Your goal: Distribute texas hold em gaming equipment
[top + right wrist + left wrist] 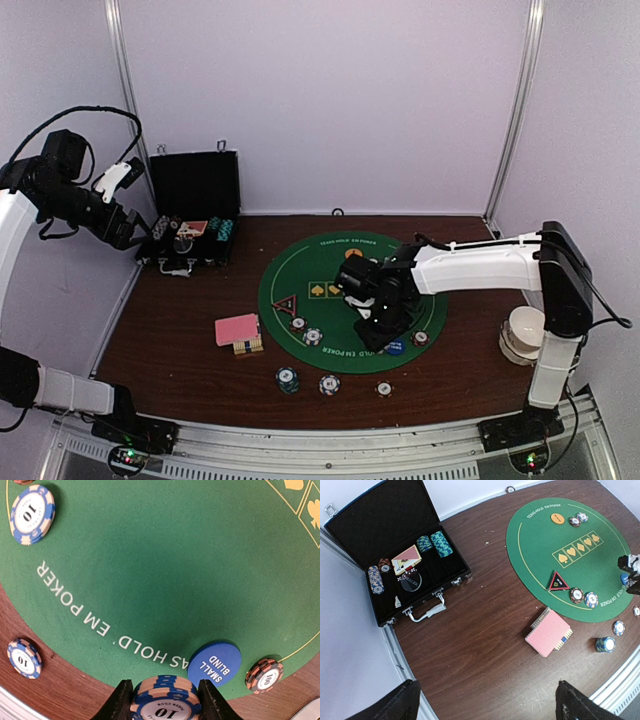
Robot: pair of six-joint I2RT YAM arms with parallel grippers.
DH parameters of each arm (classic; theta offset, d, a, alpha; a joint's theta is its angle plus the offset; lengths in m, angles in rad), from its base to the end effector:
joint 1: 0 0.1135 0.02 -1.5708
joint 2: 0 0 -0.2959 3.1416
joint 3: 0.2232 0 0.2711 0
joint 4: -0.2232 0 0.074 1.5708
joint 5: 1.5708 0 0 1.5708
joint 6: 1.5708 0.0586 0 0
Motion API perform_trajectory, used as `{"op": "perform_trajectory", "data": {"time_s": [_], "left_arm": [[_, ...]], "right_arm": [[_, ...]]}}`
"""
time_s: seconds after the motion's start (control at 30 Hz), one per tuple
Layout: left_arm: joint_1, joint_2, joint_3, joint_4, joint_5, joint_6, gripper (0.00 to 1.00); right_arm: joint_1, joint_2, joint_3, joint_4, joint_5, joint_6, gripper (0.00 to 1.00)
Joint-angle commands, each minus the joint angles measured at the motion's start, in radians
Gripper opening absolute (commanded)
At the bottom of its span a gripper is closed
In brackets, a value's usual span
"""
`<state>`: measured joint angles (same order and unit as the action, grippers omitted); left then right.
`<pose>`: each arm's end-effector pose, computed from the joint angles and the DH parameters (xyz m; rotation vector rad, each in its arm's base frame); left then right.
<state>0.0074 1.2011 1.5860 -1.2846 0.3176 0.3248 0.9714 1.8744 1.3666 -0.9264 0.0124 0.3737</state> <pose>0.2163 -0.0167 0.4427 0.5160 2.3687 -0.2427 0.2188 0.3189 0.1884 -0.8893 2.8912 0.1142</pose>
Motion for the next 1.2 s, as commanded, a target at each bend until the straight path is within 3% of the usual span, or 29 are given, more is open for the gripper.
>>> {"op": "perform_trajectory", "data": {"time_s": [0.0,0.67,0.83,1.0,1.17], "left_arm": [[0.006,-0.007,0.029,0.002,0.011,0.003,0.98],[0.006,-0.005,0.034,0.002,0.015,0.004,0.98],[0.006,-0.003,0.035,0.002,0.018,0.002,0.98],[0.007,-0.003,0.038,0.001,0.015,0.003,0.98],[0.008,-0.001,0.039,0.002,0.016,0.004,0.98]], "right_arm": [[-0.016,-0.001,-0.008,0.056,0.003,0.016,0.13],[-0.016,0.049,-0.108,0.13,-0.046,0.042,0.15],[-0.016,0.051,-0.104,0.122,-0.052,0.042,0.39],[-0.016,0.025,-0.066,0.078,-0.038,0.031,0.55],[-0.012,-0.011,-0.005,0.019,-0.024,0.019,0.61]]}}
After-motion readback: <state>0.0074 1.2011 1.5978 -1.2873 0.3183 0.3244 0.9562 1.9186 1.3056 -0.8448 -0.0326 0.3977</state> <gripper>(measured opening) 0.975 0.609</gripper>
